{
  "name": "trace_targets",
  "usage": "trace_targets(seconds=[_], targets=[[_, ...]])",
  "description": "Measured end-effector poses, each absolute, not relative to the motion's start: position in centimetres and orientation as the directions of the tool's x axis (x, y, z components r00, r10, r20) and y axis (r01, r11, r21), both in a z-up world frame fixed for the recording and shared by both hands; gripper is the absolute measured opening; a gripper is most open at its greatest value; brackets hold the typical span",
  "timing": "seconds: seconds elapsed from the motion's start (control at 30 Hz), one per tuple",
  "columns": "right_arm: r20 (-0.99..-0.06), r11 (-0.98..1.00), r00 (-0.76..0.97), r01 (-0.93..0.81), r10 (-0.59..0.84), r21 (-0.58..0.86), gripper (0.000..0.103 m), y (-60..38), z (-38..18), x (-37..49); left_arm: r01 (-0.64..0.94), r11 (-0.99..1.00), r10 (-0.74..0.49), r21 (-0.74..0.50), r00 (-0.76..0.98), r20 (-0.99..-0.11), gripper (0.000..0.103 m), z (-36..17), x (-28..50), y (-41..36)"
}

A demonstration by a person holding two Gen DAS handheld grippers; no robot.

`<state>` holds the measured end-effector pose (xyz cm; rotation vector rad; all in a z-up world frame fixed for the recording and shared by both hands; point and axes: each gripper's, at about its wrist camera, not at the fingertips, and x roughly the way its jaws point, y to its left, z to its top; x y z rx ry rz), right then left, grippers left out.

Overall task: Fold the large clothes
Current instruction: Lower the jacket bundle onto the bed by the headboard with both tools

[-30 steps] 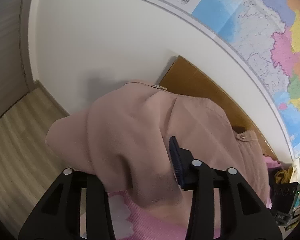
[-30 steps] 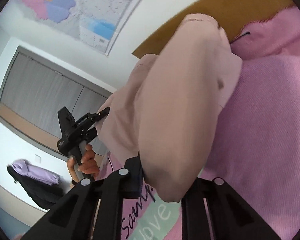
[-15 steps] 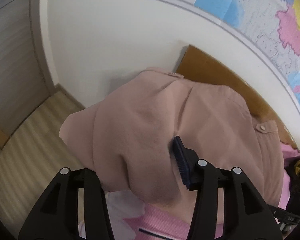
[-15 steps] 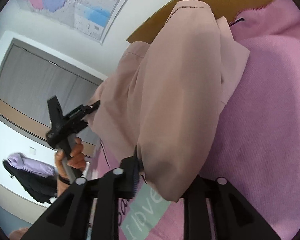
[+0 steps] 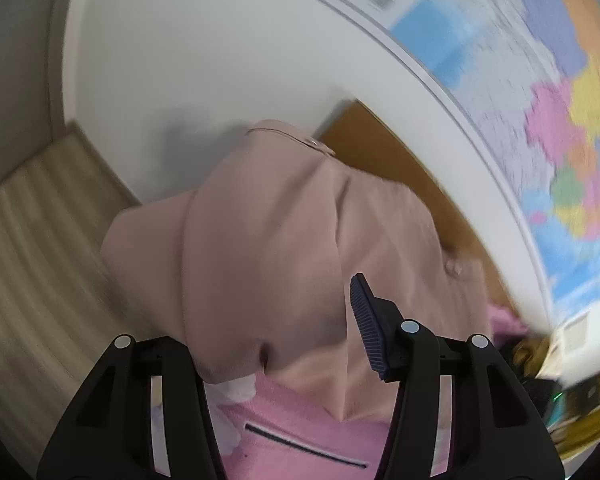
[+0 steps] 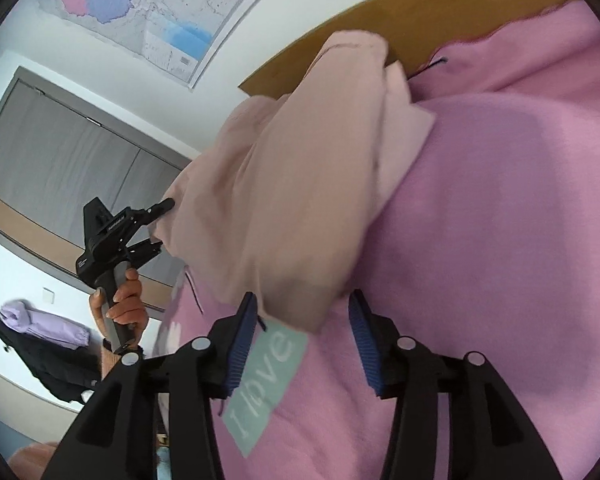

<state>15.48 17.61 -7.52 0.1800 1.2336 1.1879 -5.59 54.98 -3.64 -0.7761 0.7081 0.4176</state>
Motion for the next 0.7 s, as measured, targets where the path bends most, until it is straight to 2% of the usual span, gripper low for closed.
trace_targets(seconds=[0.07,0.13,0.23,0.37,0.43,0.57,0.7], targets=[[-0.634,0.453,-0.113,-0.606,0.765,0.654,0.049,16.9,-7.0,15.7,-0.570,0.709,0.129,-0.415,0.684,-0.718,0.052,-3.2,-5.1,53.2],[-0.641,0.462,-0.079,-0.627,0.763,0.628,0.049,16.6,-6.1,15.8,-0.576,0.731,0.158,-0.367,0.665,-0.730,0.065,-3.1,-4.3,52.4],[-0.646,0.470,0.000,-0.686,0.763,0.556,0.049,17.1,-4.0,15.7,-0.621,0.732,0.227,-0.280,0.610,-0.759,0.072,-3.4,-3.1,52.2],[-0.630,0.441,0.052,-0.758,0.775,0.480,0.049,19.4,-1.8,15.0,-0.668,0.730,0.307,-0.142,0.506,-0.806,0.078,-4.2,-1.3,52.7],[-0.630,0.422,0.057,-0.788,0.775,0.448,0.049,21.0,-1.4,14.7,-0.656,0.728,0.231,-0.197,0.506,-0.831,0.082,-5.1,-1.3,53.9],[-0.661,0.418,0.091,-0.836,0.745,0.356,0.049,24.4,-1.5,14.3,-0.615,0.698,0.049,-0.366,0.552,-0.833,0.081,-6.2,-2.6,56.4],[-0.705,0.448,0.097,-0.830,0.703,0.332,0.049,26.3,-3.2,15.1,-0.596,0.698,-0.028,-0.396,0.530,-0.847,0.081,-7.1,-3.7,57.4]])
